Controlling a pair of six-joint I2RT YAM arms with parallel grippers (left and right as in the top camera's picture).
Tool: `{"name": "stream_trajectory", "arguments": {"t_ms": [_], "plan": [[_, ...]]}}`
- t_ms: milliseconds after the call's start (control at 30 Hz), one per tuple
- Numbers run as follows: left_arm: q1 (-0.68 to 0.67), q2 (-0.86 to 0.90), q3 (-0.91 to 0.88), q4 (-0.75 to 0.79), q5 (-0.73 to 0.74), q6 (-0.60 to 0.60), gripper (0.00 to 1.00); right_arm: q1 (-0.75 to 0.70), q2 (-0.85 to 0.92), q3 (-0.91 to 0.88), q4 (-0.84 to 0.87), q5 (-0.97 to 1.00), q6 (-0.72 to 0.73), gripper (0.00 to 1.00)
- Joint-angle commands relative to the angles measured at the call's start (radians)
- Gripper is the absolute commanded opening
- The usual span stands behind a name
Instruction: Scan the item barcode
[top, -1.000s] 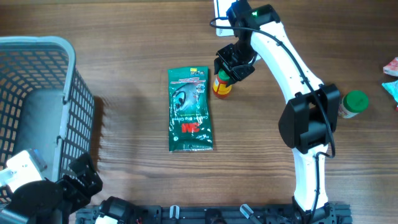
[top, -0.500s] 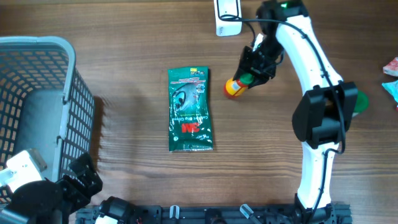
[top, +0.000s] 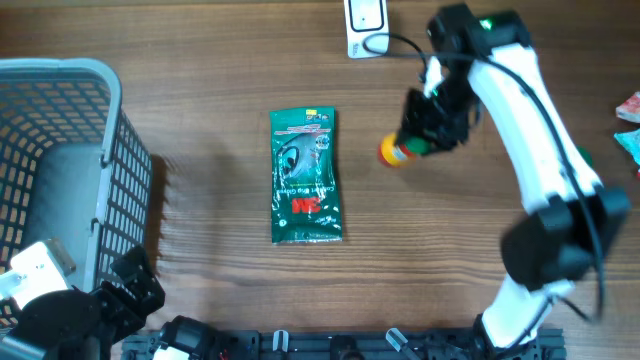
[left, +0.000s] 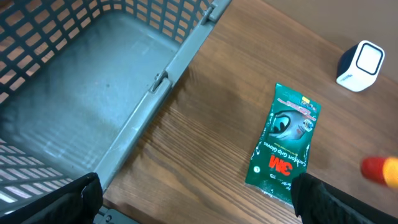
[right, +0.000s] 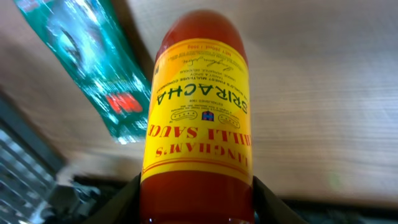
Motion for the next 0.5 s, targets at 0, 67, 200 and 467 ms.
{"name": "stream_trajectory", "arguments": {"t_ms": [0, 67, 200, 467], "plan": [[0.004, -0.001, 0.002, 0.000, -0.006, -0.013, 1.00, 0.002, -0.122, -0.183, 0.024, 0.060, 0.027, 0.39], [0.004, -0.001, 0.002, 0.000, -0.006, -0.013, 1.00, 0.002, -0.126, -0.257, 0.081, 0.060, 0.057, 0.38], [0.004, -0.001, 0.002, 0.000, -0.006, -0.013, 1.00, 0.002, -0.124, -0.345, 0.215, 0.090, 0.143, 0.38], [0.004, -0.001, 0.002, 0.000, -0.006, -0.013, 1.00, 0.002, -0.123, -0.346, 0.305, 0.146, 0.276, 0.40]]}}
